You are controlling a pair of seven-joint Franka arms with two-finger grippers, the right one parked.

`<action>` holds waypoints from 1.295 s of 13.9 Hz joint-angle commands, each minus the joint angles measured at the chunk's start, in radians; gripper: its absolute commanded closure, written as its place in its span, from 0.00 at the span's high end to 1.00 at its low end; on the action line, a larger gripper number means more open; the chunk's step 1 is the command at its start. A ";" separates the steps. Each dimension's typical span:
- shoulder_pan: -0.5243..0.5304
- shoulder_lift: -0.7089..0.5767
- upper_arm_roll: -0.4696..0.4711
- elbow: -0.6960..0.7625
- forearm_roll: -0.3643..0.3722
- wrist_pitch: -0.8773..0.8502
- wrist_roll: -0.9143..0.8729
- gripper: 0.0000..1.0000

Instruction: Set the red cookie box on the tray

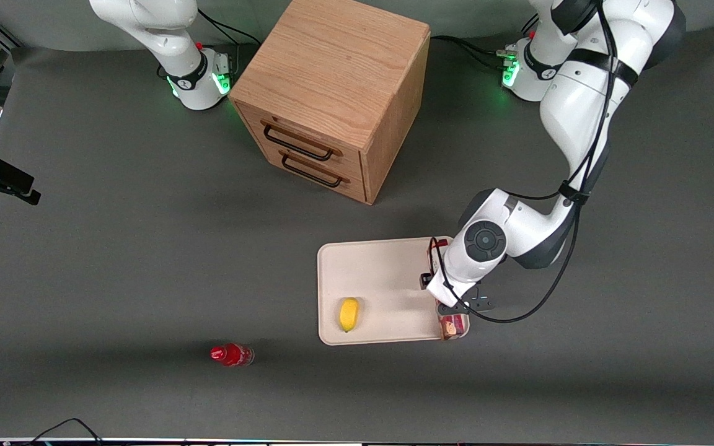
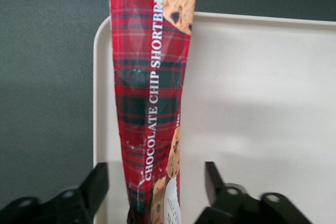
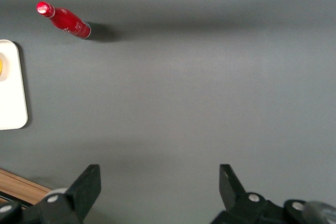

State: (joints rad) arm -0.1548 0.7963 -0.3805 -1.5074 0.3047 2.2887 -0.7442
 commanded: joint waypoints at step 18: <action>0.041 -0.704 0.360 -0.038 -0.308 -0.807 0.638 1.00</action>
State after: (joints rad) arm -0.1042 0.1755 -0.0737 -1.4648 0.0136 1.4853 -0.1606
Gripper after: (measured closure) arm 0.000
